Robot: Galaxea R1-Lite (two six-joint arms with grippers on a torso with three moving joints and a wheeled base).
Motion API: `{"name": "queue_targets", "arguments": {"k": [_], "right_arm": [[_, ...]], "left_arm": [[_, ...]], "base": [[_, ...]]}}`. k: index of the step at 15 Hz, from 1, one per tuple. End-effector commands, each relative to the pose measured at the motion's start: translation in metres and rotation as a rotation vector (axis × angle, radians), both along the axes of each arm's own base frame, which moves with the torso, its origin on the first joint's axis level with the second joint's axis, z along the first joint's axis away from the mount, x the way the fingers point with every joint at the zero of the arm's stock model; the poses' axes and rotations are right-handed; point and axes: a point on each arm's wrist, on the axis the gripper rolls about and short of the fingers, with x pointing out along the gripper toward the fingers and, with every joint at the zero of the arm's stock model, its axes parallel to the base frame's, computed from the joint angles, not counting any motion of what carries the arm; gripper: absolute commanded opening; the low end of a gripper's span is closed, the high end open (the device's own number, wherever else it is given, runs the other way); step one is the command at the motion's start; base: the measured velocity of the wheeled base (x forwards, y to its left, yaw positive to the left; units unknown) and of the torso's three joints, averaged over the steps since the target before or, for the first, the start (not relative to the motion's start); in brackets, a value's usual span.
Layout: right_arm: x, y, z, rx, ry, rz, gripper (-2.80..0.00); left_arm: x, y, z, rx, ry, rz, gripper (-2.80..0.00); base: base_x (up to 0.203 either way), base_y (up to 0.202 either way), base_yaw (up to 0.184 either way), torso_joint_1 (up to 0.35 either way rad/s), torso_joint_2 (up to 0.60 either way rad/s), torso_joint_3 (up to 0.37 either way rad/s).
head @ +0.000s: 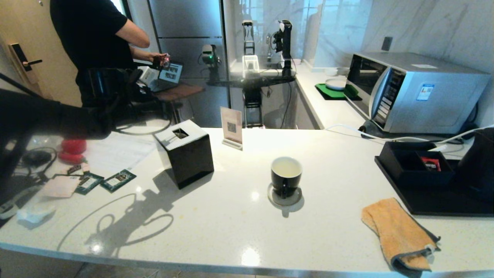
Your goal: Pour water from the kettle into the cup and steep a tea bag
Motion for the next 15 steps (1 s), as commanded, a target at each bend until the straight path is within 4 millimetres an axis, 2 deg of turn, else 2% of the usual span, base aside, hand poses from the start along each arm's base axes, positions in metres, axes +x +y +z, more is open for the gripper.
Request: {"name": "queue_targets", "arguments": {"k": [1, 2, 8, 15], "right_arm": [[0.000, 0.000, 0.000, 0.000, 0.000, 0.001, -2.80], [0.000, 0.000, 0.000, 0.000, 0.001, 0.001, -2.80], [0.000, 0.000, 0.000, -0.001, 0.002, 0.001, -2.80], [0.000, 0.000, 0.000, -0.001, 0.002, 0.001, -2.80]], "left_arm": [[0.000, 0.000, -0.003, 0.000, 0.008, -0.004, -2.80], [0.000, 0.000, -0.005, 0.000, 0.015, -0.005, 0.00], [-0.002, 0.000, -0.007, 0.000, 0.022, -0.004, 0.00], [-0.008, 0.000, -0.021, 0.005, 0.069, -0.004, 0.00]], "base": [[0.000, 0.000, 0.000, 0.000, 0.00, 0.000], [0.000, 0.000, 0.000, 0.000, 0.00, 0.000], [0.000, 0.000, 0.000, 0.000, 0.00, 0.000], [0.000, 0.000, 0.000, 0.000, 0.00, 0.000]]}}
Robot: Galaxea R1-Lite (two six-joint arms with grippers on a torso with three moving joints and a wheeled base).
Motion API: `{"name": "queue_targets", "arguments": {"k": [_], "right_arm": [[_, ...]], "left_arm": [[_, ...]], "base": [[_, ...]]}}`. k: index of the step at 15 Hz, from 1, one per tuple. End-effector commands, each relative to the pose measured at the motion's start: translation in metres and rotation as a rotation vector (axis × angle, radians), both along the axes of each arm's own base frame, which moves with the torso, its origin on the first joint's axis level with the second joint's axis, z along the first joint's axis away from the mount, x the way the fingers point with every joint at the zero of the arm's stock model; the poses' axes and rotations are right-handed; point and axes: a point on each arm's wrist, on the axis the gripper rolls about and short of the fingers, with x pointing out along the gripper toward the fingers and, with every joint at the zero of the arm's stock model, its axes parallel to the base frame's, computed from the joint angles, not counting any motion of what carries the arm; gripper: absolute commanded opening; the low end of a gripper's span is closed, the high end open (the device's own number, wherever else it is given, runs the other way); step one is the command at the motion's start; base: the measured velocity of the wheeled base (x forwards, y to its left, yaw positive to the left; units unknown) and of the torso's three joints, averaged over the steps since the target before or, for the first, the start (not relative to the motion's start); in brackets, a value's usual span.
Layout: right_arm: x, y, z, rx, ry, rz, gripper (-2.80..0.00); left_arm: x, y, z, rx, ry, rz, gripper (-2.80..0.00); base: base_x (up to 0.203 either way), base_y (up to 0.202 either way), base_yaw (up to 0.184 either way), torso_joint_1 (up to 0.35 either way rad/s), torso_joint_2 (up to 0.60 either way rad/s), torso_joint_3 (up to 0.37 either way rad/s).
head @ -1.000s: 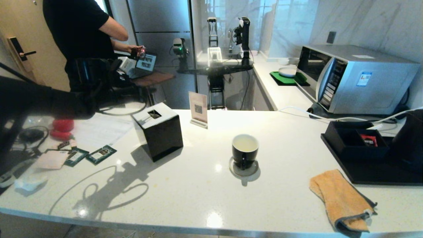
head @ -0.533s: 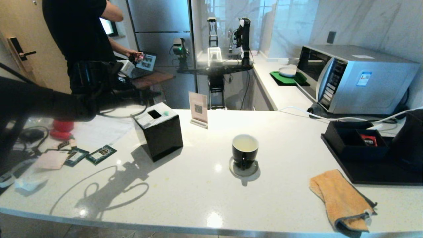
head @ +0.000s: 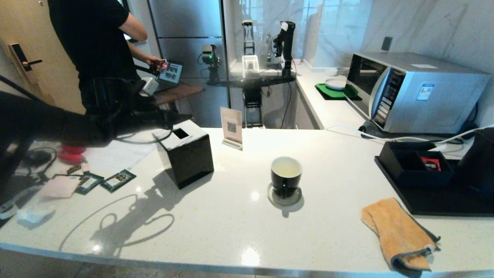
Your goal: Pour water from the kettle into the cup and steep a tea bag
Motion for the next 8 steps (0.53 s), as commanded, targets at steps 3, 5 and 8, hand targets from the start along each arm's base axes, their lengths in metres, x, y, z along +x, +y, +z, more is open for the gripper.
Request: {"name": "queue_targets", "arguments": {"k": [3, 5, 8], "right_arm": [[0.000, 0.000, 0.000, 0.000, 0.000, 0.001, -2.80], [0.000, 0.000, 0.000, 0.000, 0.001, 0.001, -2.80], [0.000, 0.000, 0.000, 0.000, 0.002, 0.001, -2.80]], "left_arm": [[-0.004, 0.000, 0.004, 0.000, -0.009, -0.001, 0.00], [-0.010, 0.000, 0.015, -0.001, -0.029, -0.001, 0.00], [-0.023, 0.000, 0.032, -0.002, -0.062, -0.001, 0.00]], "base": [[0.000, 0.000, 0.000, 0.000, 0.00, 0.000], [0.000, 0.000, 0.000, 0.000, 0.00, 0.000], [0.000, 0.000, 0.000, 0.000, 0.00, 0.000]]}}
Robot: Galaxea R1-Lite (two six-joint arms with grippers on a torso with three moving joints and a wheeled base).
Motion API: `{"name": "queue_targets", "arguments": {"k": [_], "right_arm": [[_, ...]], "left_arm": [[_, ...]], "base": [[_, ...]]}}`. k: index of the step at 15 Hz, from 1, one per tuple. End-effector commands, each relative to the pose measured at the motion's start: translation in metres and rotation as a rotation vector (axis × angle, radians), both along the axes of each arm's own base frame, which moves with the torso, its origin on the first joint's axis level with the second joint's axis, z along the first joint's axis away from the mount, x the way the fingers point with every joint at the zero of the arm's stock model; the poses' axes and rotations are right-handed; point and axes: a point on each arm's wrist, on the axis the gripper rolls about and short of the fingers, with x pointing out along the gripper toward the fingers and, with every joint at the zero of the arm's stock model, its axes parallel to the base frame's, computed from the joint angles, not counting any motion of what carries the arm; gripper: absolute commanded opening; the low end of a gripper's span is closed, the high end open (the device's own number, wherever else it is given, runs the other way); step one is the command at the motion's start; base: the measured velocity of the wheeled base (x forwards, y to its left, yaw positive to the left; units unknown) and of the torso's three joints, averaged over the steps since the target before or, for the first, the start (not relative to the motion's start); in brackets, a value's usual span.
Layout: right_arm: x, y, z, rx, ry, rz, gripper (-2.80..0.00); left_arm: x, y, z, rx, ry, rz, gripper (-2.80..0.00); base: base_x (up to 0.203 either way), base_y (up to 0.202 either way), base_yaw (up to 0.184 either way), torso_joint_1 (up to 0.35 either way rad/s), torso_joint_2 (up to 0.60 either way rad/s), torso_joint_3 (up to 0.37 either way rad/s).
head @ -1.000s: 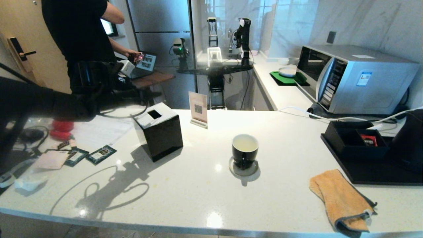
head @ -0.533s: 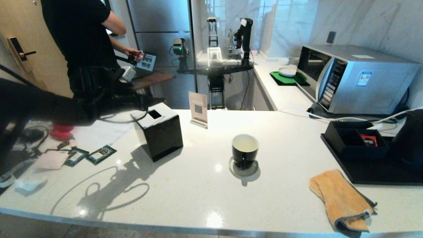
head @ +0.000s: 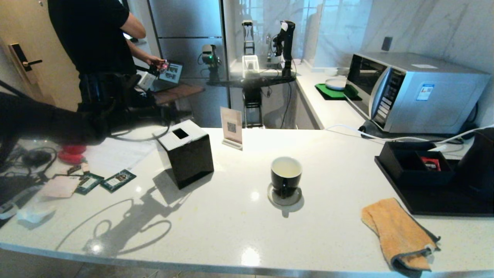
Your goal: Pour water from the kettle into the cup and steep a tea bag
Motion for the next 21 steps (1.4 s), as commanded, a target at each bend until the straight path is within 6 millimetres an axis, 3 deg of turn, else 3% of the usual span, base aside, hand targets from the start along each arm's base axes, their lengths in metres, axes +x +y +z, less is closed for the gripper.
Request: {"name": "queue_targets", "arguments": {"k": [1, 4, 5, 9, 15, 18, 21], "right_arm": [[0.000, 0.000, 0.000, 0.000, 0.001, 0.001, -2.80], [0.000, 0.000, 0.000, 0.000, 0.000, 0.001, -2.80], [0.000, 0.000, 0.000, -0.001, 0.002, 0.001, -2.80], [0.000, 0.000, 0.000, 0.000, 0.002, 0.001, -2.80], [0.000, 0.000, 0.000, -0.001, 0.002, 0.001, -2.80], [0.000, 0.000, 0.000, -0.002, 0.001, 0.001, -2.80], [0.000, 0.000, 0.000, 0.000, 0.001, 0.001, -2.80]], "left_arm": [[-0.016, 0.000, 0.019, -0.001, -0.037, -0.003, 0.00], [-0.039, 0.000, 0.029, 0.001, -0.044, -0.004, 0.00], [-0.048, 0.000, 0.032, 0.002, -0.044, -0.004, -2.80], [-0.088, -0.001, 0.045, 0.001, -0.058, -0.002, -2.80], [-0.165, 0.006, 0.052, 0.005, -0.076, 0.032, -2.80], [-0.212, 0.011, 0.046, 0.007, -0.079, 0.066, -2.80], [-0.263, 0.011, 0.024, 0.010, -0.057, 0.092, -2.80]], "base": [[0.000, 0.000, 0.000, 0.000, 0.00, 0.000], [0.000, 0.000, 0.000, 0.000, 0.00, 0.000], [0.000, 0.000, 0.000, 0.000, 0.00, 0.000], [0.000, 0.000, 0.000, 0.000, 0.00, 0.000], [0.000, 0.000, 0.000, 0.000, 0.00, 0.000], [0.000, 0.000, 0.000, 0.000, 0.00, 0.000], [0.000, 0.000, 0.000, 0.000, 0.00, 0.000]]}}
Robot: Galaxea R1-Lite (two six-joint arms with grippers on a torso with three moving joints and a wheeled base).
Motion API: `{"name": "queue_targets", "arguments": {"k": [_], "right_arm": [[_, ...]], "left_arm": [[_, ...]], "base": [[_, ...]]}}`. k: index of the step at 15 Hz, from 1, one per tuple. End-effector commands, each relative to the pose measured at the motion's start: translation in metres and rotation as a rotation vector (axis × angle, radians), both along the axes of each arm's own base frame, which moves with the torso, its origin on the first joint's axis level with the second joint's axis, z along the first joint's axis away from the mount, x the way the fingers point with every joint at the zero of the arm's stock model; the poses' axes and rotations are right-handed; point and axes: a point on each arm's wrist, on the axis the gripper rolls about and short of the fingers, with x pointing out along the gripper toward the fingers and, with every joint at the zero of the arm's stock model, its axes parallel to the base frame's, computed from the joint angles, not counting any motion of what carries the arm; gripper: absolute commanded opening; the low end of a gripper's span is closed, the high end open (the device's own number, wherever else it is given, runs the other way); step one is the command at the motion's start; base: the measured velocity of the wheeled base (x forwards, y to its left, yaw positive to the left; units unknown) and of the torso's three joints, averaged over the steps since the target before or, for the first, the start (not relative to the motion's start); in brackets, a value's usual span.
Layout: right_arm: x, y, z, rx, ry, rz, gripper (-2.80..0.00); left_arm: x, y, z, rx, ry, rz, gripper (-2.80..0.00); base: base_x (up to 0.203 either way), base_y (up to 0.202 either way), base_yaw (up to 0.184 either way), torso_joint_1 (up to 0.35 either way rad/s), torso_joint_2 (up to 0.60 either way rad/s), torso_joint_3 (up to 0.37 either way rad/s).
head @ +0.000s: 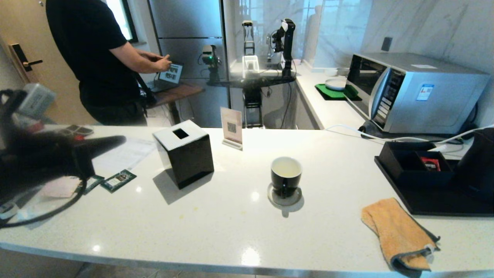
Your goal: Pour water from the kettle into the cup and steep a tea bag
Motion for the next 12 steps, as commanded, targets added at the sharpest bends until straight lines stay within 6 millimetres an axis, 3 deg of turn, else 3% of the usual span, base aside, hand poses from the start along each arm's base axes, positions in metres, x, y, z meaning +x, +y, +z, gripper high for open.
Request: {"name": "queue_targets", "arguments": {"k": [1, 5, 12], "right_arm": [[0.000, 0.000, 0.000, -0.001, 0.002, 0.001, -2.80], [0.000, 0.000, 0.000, 0.000, 0.001, 0.001, -2.80], [0.000, 0.000, 0.000, 0.000, 0.000, 0.001, -2.80]], "left_arm": [[-0.054, -0.003, -0.011, 0.008, -0.044, 0.011, -2.80], [-0.116, -0.008, -0.043, 0.039, -0.084, 0.041, -2.80], [-0.199, -0.014, -0.092, 0.077, -0.175, 0.151, -2.80]], "base": [[0.000, 0.000, 0.000, 0.000, 0.00, 0.000], [0.000, 0.000, 0.000, 0.000, 0.00, 0.000], [0.000, 0.000, 0.000, 0.000, 0.00, 0.000]]}}
